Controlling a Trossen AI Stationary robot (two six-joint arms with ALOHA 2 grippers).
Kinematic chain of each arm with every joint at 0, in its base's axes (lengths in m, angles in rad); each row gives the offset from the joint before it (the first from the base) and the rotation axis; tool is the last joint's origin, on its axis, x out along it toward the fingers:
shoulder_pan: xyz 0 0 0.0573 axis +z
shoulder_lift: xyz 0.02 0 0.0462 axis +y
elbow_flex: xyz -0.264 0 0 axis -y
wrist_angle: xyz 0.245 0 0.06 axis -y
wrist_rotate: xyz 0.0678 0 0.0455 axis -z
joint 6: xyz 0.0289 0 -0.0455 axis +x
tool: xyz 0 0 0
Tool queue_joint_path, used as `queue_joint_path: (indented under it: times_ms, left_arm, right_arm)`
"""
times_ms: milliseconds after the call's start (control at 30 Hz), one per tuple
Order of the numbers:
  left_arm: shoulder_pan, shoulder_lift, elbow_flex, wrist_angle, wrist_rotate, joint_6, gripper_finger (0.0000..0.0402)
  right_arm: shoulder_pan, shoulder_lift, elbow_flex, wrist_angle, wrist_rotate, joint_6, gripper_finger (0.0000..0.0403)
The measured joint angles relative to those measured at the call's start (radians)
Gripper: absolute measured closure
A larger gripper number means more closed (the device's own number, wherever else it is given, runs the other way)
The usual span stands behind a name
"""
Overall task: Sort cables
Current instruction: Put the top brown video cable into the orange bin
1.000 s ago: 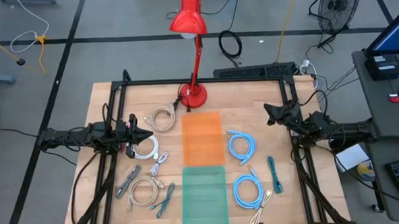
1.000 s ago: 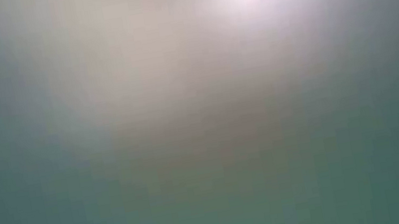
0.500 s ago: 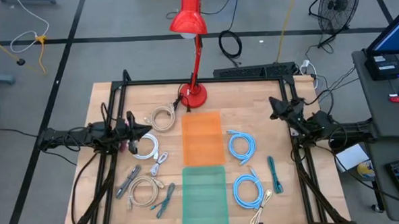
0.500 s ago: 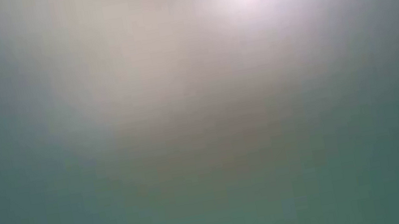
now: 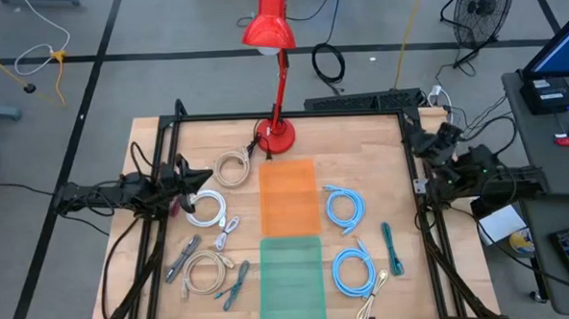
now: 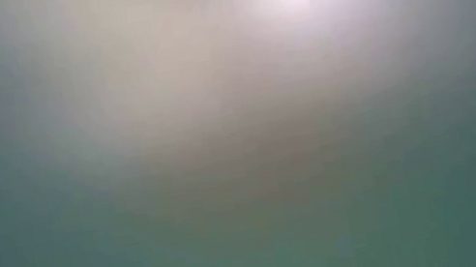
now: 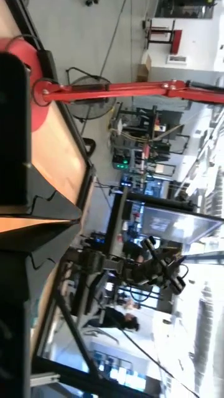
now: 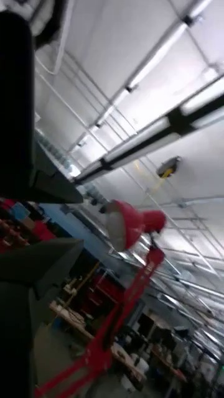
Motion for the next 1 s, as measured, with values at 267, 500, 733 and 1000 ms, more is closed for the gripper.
queue_joint_path:
  times_ms: [267, 500, 733, 1000]
  left_arm:
    - [0.000, 0.000, 0.000, 0.187, -0.109, -0.183, 0.0382]
    - [0.001, 0.000, 0.000, 0.420, -0.330, -0.729, 0.0382]
    - [0.008, 0.000, 0.001, 0.413, -0.333, -0.706, 0.0382]
    - [0.086, 0.001, 0.095, 0.306, -0.210, -0.800, 0.0382]
  right_arm:
    - [0.000, 0.388, 0.224, 0.099, -0.024, 0.047, 0.0223]
    - [-0.011, 0.587, 0.306, 0.224, -0.088, 0.053, 0.0210]
    - [-0.065, 0.609, 0.314, 0.224, -0.202, 0.109, 0.0221]
    - [-0.094, 0.603, 0.315, 0.161, -0.207, 0.107, 0.0222]
